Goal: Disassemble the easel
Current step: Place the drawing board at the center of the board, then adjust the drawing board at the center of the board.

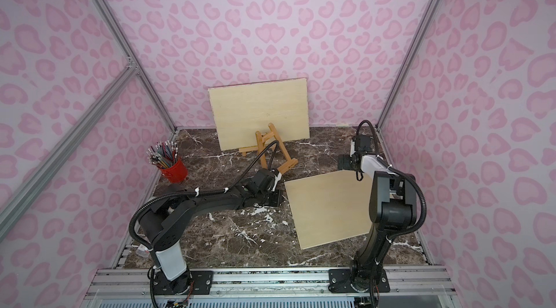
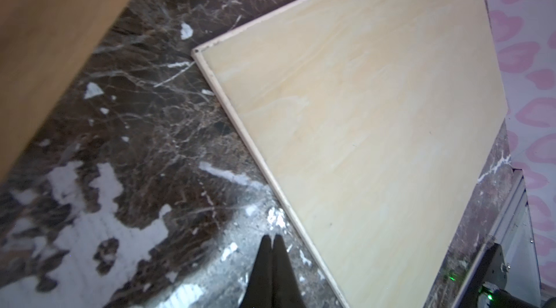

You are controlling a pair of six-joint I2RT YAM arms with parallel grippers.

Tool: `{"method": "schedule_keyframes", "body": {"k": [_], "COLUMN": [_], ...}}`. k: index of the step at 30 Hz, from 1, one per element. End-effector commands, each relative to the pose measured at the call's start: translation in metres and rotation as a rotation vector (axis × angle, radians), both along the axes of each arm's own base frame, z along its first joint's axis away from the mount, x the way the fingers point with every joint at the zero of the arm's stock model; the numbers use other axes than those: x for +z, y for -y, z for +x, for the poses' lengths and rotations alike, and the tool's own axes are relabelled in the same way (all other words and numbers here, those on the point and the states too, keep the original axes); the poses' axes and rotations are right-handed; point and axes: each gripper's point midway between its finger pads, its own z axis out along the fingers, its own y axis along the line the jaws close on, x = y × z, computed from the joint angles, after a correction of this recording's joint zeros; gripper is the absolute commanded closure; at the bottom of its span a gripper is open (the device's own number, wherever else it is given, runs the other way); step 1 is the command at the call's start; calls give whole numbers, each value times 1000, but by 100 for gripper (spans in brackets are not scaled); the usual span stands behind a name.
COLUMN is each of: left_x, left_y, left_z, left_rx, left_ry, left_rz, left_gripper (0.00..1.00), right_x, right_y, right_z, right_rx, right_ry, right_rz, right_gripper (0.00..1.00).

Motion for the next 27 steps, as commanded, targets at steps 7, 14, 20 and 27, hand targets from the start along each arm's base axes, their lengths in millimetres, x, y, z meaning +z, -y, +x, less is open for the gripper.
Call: {"method": "schedule_keyframes", "body": {"k": [7, 14, 20, 27], "left_x": [23, 24, 26, 28], "left_y": [4, 5, 6, 8], "left_z": [-14, -14, -13, -12], "left_rx": [-36, -37, -38, -38], "left_ry": [21, 17, 16, 20], "left_rz": [-7, -3, -2, -6], "left_gripper": [98, 98, 98, 98], "right_x": [1, -24, -38, -47], "right_y": [102, 126, 115, 107], "right_z": [-18, -40, -57, -86], "right_rx": [-294, -384, -384, -406], "right_ry": [85, 64, 12, -49], "right_rz": [78, 159, 184, 198], "right_gripper": [2, 2, 2, 2]}}
